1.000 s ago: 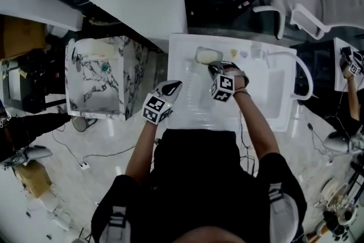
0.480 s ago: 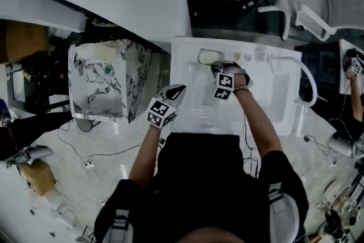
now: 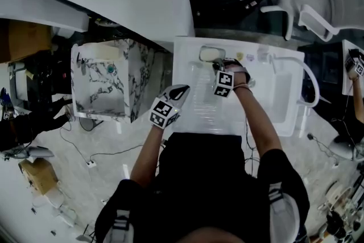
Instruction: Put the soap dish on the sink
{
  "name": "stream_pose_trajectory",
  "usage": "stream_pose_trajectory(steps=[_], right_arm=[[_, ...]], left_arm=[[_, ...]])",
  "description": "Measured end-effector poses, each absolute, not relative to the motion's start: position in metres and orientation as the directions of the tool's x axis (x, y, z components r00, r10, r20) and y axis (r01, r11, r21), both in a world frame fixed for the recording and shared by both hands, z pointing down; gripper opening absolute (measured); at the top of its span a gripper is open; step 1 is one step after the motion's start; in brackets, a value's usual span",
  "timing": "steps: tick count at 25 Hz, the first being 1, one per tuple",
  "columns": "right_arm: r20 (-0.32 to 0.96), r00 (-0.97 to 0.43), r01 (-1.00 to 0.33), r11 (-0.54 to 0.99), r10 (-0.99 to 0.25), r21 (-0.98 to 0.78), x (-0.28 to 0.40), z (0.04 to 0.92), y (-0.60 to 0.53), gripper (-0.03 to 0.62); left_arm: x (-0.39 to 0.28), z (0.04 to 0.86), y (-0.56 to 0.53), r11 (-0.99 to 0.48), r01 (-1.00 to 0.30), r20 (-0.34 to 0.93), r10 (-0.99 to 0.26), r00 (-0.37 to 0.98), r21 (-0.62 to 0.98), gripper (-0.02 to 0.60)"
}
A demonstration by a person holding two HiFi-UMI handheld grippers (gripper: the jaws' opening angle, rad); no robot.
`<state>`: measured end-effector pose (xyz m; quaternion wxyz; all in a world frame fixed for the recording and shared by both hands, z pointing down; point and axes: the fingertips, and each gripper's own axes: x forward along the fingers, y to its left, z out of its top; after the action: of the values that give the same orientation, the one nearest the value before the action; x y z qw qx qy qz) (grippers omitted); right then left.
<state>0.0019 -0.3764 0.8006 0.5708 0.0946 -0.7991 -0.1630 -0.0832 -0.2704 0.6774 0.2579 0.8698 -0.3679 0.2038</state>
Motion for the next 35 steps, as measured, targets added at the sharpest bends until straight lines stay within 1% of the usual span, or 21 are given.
stream_pose_trajectory(steps=[3, 14, 17, 23, 31, 35], right_arm=[[0.875, -0.314, 0.019, 0.919, -0.368, 0.393, 0.005, 0.805, -0.379, 0.041], [0.844, -0.34, -0.053, 0.905, -0.415, 0.423, 0.009, 0.787, -0.374, 0.04], [0.827, -0.352, -0.119, 0.897, -0.439, 0.426, 0.013, 0.777, -0.37, 0.037], [0.814, -0.357, -0.274, 0.885, -0.458, 0.377, 0.033, 0.754, -0.338, 0.026], [0.791, -0.344, -0.474, 0.821, -0.506, 0.319, 0.052, 0.734, -0.285, 0.025], [0.765, -0.337, -0.54, 0.778, -0.549, 0.321, 0.054, 0.721, -0.268, 0.025]], left_arm=[[-0.083, 0.676, -0.266, -0.604, -0.74, 0.549, -0.526, 0.65, 0.298, 0.0], [-0.083, 0.674, -0.257, -0.617, -0.732, 0.54, -0.527, 0.657, 0.289, 0.0], [-0.082, 0.671, -0.256, -0.631, -0.722, 0.529, -0.526, 0.666, 0.282, 0.0], [-0.074, 0.663, -0.245, -0.664, -0.695, 0.508, -0.514, 0.692, 0.276, 0.0], [-0.078, 0.653, -0.226, -0.714, -0.65, 0.479, -0.489, 0.729, 0.26, 0.0], [-0.082, 0.646, -0.22, -0.739, -0.626, 0.465, -0.476, 0.747, 0.249, 0.0]])
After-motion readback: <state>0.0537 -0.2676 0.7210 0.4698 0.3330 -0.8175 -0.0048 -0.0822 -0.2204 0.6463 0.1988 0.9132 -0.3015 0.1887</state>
